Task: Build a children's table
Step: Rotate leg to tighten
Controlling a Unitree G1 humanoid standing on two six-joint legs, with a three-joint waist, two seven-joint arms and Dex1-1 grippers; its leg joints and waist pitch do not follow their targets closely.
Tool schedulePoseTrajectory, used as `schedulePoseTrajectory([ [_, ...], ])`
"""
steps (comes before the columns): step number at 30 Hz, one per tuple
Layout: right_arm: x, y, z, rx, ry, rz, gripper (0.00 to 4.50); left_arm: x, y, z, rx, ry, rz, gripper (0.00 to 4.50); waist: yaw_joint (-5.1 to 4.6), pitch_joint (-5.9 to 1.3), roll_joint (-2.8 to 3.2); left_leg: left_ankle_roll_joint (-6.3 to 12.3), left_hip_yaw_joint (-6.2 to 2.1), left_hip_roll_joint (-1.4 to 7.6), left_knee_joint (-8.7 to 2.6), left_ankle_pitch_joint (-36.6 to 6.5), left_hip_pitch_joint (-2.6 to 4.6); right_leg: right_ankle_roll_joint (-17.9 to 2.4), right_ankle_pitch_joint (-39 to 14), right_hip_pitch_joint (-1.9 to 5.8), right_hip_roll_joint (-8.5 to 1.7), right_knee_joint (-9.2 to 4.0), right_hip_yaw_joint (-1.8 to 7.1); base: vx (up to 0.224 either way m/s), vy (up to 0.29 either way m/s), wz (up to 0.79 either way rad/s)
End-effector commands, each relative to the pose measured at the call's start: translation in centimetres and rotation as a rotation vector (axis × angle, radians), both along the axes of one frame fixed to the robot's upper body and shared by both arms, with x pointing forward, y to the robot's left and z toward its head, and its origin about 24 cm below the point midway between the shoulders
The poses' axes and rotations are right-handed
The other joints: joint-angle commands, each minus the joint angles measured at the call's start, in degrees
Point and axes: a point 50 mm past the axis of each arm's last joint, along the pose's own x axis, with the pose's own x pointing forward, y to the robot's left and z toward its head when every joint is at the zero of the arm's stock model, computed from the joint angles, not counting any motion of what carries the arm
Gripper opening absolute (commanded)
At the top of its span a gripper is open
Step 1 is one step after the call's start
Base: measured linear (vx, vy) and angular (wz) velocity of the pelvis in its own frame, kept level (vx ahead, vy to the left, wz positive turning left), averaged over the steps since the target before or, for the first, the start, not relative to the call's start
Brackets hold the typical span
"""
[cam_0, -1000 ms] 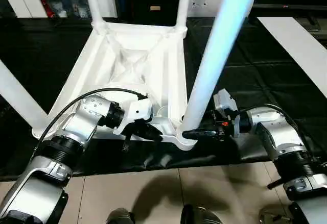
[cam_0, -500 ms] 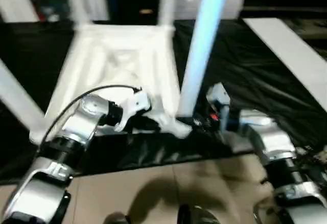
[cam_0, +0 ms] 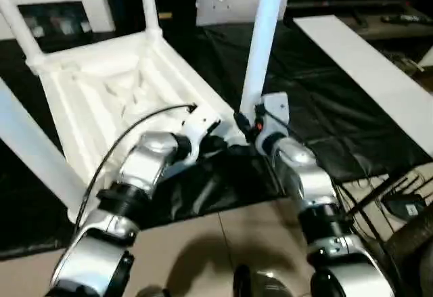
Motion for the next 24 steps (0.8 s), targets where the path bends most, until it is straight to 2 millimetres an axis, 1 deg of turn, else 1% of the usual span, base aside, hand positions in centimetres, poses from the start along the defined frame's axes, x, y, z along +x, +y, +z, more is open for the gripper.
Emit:
schedulePoseTrajectory([
  [1, -0.8, 2.8, -0.6, 0.086, 0.044, 0.129, 2.66, 0.2, -2.7, 3.0, -0.077, -0.111, -0.081, 0.0, -0.14, -4.33, 0.38, 2.55, 0.1, -0.75, -4.05, -22.5, -0.12, -1.1, -34.9, 3.72, -3.54, -4.72, 1.29, 0.0, 0.0, 0.0],
  [2, -0.8, 2.4, -0.5, 0.079, 0.035, 0.129, 2.66, 0.2, -2.5, 2.9, -0.069, -0.113, -0.085, 0.0, 0.19, -4.57, 0.4, 2.92, 0.24, -0.59, -4.16, -20.6, 0.17, -2.0, -32.6, 3.28, -3.57, -4.43, 1.87, 0.0, 0.0, 0.0],
  [3, -0.8, 2.4, -0.5, 0.079, 0.035, 0.129, 2.72, 0.2, -2.5, 2.9, -0.069, -0.113, -0.085, 0.0, 0.39, -4.63, 0.43, 3.06, 0.35, -0.52, -4.2, -19.9, 0.4, -3.0, -31.3, 2.99, -3.48, -4.22, 2.13, 0.0, 0.0, 0.0],
  [4, -0.7, 2.2, -0.5, 0.072, 0.029, 0.124, 2.86, 0.2, -2.4, 2.9, -0.063, -0.115, -0.084, 0.0, 0.55, -4.78, 0.2, 3.32, 0.48, -0.49, -4.4, -17.4, -0.24, -4.9, -27.8, 3.32, -3.27, -3.38, 2.67, 0.0, 0.0, 0.0],
  [5, -0.8, 1.3, -0.4, 0.032, -0.017, 0.165, 3.01, 0.0, -1.8, 2.6, -0.042, -0.108, -0.096, 0.0, 0.66, -4.88, 0.23, 3.58, 0.53, -0.29, -4.55, -15.6, -0.59, -6.2, -25.5, 3.42, -3.1, -2.71, 3.06, 0.0, 0.0, 0.0],
  [6, -0.9, 0.7, -0.2, 0.023, -0.038, 0.19, 3.14, -0.1, -1.5, 2.5, -0.027, -0.108, -0.115, 0.0, 0.9, -5.11, 0.26, 3.74, 0.62, -0.22, -4.47, -14.9, -0.51, -6.7, -24.3, 3.42, -3.12, -2.49, 3.2, 0.0, 0.0, 0.0],
  [7, -1.0, 0.2, -0.1, 0.013, -0.053, 0.214, 3.14, -0.2, -1.3, 2.3, -0.017, -0.106, -0.133, 0.0, 1.16, -5.33, 0.05, 4.49, 0.93, -0.33, -4.3, -12.5, -0.72, -8.1, -21.0, 3.34, -2.88, -1.79, 3.86, 0.0, 0.0, 0.0],
  [8, -1.0, -0.3, 0.0, 0.001, -0.068, 0.24, 3.33, -0.3, -1.0, 2.1, -0.01, -0.102, -0.144, 0.0, 1.35, -5.88, -0.37, 5.4, 1.04, -0.4, -4.13, -9.2, -1.1, -9.4, -17.7, 3.55, -2.65, -0.87, 4.42, 0.0, 0.0, 0.0],
  [9, -1.1, -0.9, 0.1, -0.009, -0.086, 0.266, 3.46, -0.4, -0.8, 2.0, -0.005, -0.098, -0.155, 0.0, 1.43, -5.9, -0.48, 6.73, 1.2, -0.64, -3.88, -7.3, -1.25, -10.5, -16.3, 3.27, -2.48, -0.64, 4.76, 0.0, 0.0, 0.0],
  [10, -1.2, -1.6, 0.3, -0.025, -0.101, 0.304, 3.54, -0.5, -0.4, 1.8, 0.003, -0.092, -0.171, 0.0, 1.53, -5.93, -0.57, 7.17, 1.24, -0.71, -3.77, -6.9, -1.33, -11.1, -15.9, 3.21, -2.46, -0.46, 4.96, 0.0, 0.0, 0.0],
  [11, -1.4, -2.3, 0.4, -0.037, -0.111, 0.336, 3.59, -0.6, -0.1, 1.7, 0.01, -0.086, -0.177, 0.0, 1.7, -6.12, -0.66, 8.33, 1.26, -0.98, -3.53, -5.5, -1.97, -11.3, -14.9, 3.65, -2.46, -0.04, 5.11, 0.0, 0.0, 0.0],
  [12, -1.5, -2.6, 0.5, -0.043, -0.116, 0.356, 3.66, -0.6, 0.1, 1.6, 0.015, -0.083, -0.18, 0.0, 1.99, -6.26, -0.55, 8.82, 1.32, -1.0, -3.38, -4.7, -1.98, -11.4, -14.3, 3.57, -2.56, 0.03, 5.18, 0.0, 0.0, 0.0],
  [13, -1.6, -3.3, 0.6, -0.052, -0.122, 0.391, 3.77, -0.7, 0.5, 1.5, 0.02, -0.084, -0.203, 0.0, 2.43, -6.03, -0.31, 9.41, 1.4, -0.97, -3.26, -3.9, -2.03, -11.6, -14.2, 3.3, -2.47, 0.0, 5.26, 0.019, -0.053, -0.01],
  [14, -1.7, -4.0, 0.8, -0.065, -0.13, 0.43, 3.89, -0.7, 0.9, 1.4, 0.026, -0.077, -0.215, 0.0, 2.72, -6.11, -0.48, 9.38, 1.49, -0.98, -3.21, -3.9, -2.01, -11.2, -15.1, 3.38, -2.34, -0.02, 5.2, 0.019, -0.053, -0.01],
  [15, -1.9, -4.7, 1.0, -0.076, -0.134, 0.475, 3.89, -0.9, 1.2, 1.3, 0.033, -0.082, -0.251, 0.0, 3.11, -6.04, -0.38, 9.22, 1.46, -0.84, -3.29, -4.5, -1.78, -10.8, -16.6, 3.28, -2.27, -0.21, 5.05, 0.0, 0.0, 0.0],
  [16, -2.3, -5.6, 1.2, -0.089, -0.132, 0.55, 3.89, -1.3, 1.6, 1.2, 0.029, -0.064, -0.307, 0.0, 3.16, -5.94, -0.4, 9.22, 1.52, -0.79, -3.3, -5.1, -1.77, -10.5, -17.4, 3.26, -2.14, -0.38, 5.02, 0.0, 0.0, 0.0],
  [17, -2.3, -5.6, 1.2, -0.089, -0.132, 0.55, 3.89, -1.3, 1.6, 1.2, 0.029, -0.064, -0.307, 0.0, 3.36, -5.79, -0.35, 8.66, 1.5, -0.58, -3.39, -5.9, -1.68, -10.1, -18.9, 3.15, -2.17, -0.45, 5.02, 0.0, 0.0, 0.0],
  [18, -2.4, -5.8, 1.3, -0.091, -0.132, 0.571, 3.89, -1.4, 1.7, 1.1, 0.028, -0.055, -0.316, 0.0, 3.36, -5.65, -0.31, 8.25, 1.54, -0.47, -3.48, -6.5, -1.52, -9.9, -20.0, 2.92, -2.14, -0.61, 5.0, 0.0, 0.0, 0.0],
  [19, -2.5, -6.0, 1.4, -0.095, -0.134, 0.594, 3.89, -1.4, 1.9, 1.1, 0.034, -0.053, -0.331, 0.0, 3.59, -5.5, -0.38, 7.27, 1.58, -0.5, -3.5, -8.0, -1.29, -9.1, -22.6, 2.81, -2.08, -0.95, 4.86, 0.0, 0.0, 0.0],
  [20, -2.7, -6.4, 1.5, -0.103, -0.129, 0.667, 3.89, -1.8, 2.4, 0.9, 0.053, -0.046, -0.401, 0.0, 3.65, -5.36, -0.47, 6.62, 1.57, -0.59, -3.6, -9.8, -1.06, -8.0, -25.7, 2.64, -2.08, -1.45, 4.68, 0.0, 0.0, 0.0],
  [21, -2.9, -6.6, 1.6, -0.109, -0.125, 0.706, 3.89, -2.0, 2.6, 0.8, 0.066, -0.044, -0.434, 0.0, 3.67, -5.34, -0.45, 6.26, 1.46, -0.6, -3.67, -10.7, -0.99, -7.1, -27.5, 2.69, -2.07, -1.7, 4.57, 0.0, 0.0, 0.0],
  [22, -3.0, -6.7, 1.6, -0.114, -0.121, 0.737, 3.89, -2.1, 2.8, 0.8, 0.078, -0.044, -0.462, 0.0, 3.64, -5.33, -0.45, 6.12, 1.46, -0.55, -3.68, -10.8, -0.99, -6.8, -27.8, 2.63, -2.1, -1.75, 4.63, 0.0, 0.0, 0.0],
  [23, -3.2, -6.7, 1.6, -0.119, -0.114, 0.777, 3.89, -2.3, 3.0, 0.8, 0.087, -0.035, -0.495, 0.0, 3.95, -5.38, -0.37, 5.99, 1.5, -0.36, -3.69, -11.0, -0.48, -6.8, -28.1, 2.26, -2.21, -1.88, 4.68, 0.0, 0.0, 0.0],
  [24, -3.3, -6.8, 1.6, -0.121, -0.109, 0.802, 3.89, -2.4, 3.2, 0.7, 0.092, -0.029, -0.518, 0.0, 3.95, -5.36, -0.35, 5.89, 1.54, -0.28, -3.71, -11.0, -0.39, -7.1, -27.7, 2.17, -2.2, -1.81, 4.78, 0.0, 0.0, 0.0],
])
